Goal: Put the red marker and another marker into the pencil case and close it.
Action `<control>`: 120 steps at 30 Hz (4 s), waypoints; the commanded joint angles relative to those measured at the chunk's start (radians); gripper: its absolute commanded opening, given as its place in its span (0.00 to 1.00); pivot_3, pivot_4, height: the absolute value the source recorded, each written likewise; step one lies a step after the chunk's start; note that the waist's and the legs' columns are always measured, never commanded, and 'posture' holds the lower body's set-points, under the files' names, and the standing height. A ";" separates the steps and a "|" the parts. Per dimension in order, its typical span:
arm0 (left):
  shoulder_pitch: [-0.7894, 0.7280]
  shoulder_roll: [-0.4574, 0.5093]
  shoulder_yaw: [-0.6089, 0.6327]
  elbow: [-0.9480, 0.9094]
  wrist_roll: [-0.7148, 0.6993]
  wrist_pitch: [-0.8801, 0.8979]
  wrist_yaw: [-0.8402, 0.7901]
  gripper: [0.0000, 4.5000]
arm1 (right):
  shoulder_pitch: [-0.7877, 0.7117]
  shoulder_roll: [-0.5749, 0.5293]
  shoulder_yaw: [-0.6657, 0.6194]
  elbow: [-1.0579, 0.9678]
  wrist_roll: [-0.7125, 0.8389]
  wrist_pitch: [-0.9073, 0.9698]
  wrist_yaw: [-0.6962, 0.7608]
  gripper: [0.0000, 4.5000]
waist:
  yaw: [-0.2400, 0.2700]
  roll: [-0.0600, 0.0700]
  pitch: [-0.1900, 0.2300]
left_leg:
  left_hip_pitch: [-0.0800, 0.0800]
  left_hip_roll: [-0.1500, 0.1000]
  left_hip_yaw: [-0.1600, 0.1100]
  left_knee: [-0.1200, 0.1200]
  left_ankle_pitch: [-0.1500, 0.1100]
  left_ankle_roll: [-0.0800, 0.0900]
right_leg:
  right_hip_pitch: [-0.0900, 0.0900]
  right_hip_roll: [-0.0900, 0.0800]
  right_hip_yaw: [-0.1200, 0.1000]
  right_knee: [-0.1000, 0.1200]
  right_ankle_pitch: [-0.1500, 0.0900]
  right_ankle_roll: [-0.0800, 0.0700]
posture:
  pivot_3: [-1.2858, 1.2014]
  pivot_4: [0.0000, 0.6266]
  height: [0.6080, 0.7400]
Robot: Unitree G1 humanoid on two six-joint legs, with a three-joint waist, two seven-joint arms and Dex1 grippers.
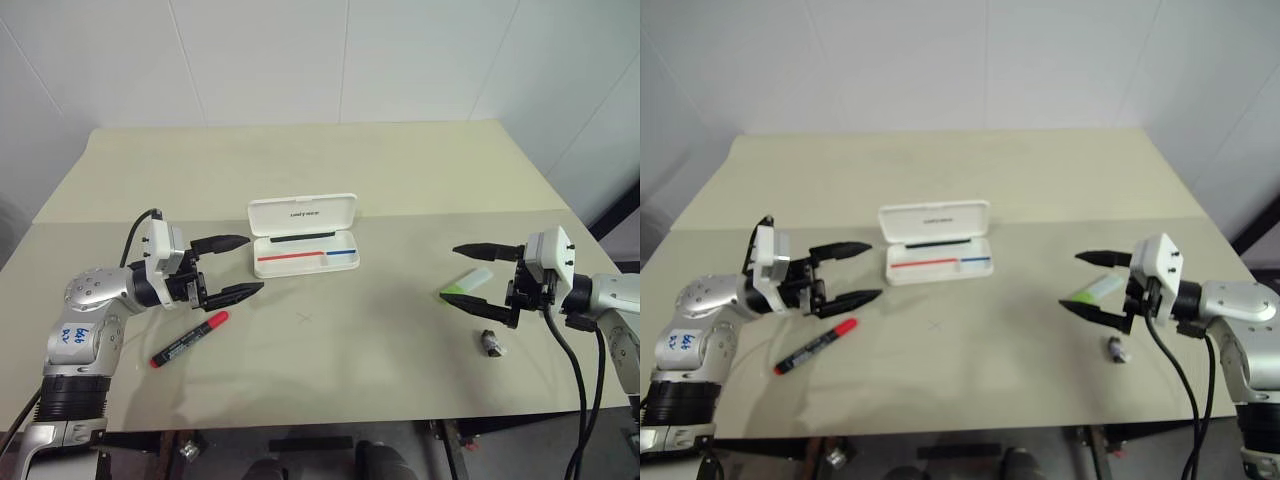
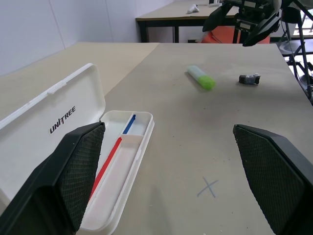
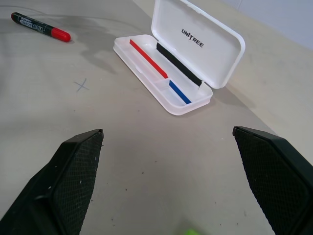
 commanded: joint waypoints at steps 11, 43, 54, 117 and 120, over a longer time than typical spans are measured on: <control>0.010 0.005 0.007 0.014 0.038 -0.068 0.002 0.99 | -0.086 0.006 0.027 0.019 -0.002 0.002 0.021 1.00 | 0.001 0.000 0.000 | 0.000 0.000 0.000 0.000 0.000 0.000 | 0.000 0.000 0.000 0.000 0.000 0.000 | 0.52 0.24 1.00; -0.481 -0.147 -0.240 0.847 0.425 -0.531 -0.051 0.65 | -0.013 0.202 0.115 -0.271 0.009 0.043 -0.168 1.00 | 0.002 0.000 0.000 | -0.003 -0.001 -0.001 0.006 -0.001 0.002 | -0.001 0.000 -0.001 0.007 0.000 0.001 | 0.52 0.24 1.00; -0.523 -0.153 -0.273 0.994 0.521 -0.554 0.000 0.65 | 0.014 0.213 0.107 -0.303 0.012 0.034 -0.209 1.00 | 0.002 0.000 0.000 | -0.011 -0.001 -0.001 0.011 -0.001 0.002 | -0.008 0.001 -0.001 0.012 0.001 0.001 | 0.52 0.24 1.00; -0.113 -0.132 -0.406 0.023 0.498 -0.006 -0.097 0.01 | 0.188 0.100 -0.027 -0.314 0.069 0.059 -0.178 1.00 | 0.002 0.000 0.000 | -0.009 -0.001 -0.001 0.013 -0.001 0.003 | -0.008 0.001 0.001 0.014 0.000 0.001 | 0.52 0.24 1.00; -0.122 -0.140 -0.414 0.030 0.503 0.006 -0.077 0.01 | 0.185 0.109 -0.018 -0.324 0.069 0.063 -0.190 1.00 | 0.002 0.000 0.000 | -0.009 -0.001 -0.001 0.014 -0.001 0.003 | -0.008 0.001 0.001 0.014 0.000 0.001 | 0.52 0.24 1.00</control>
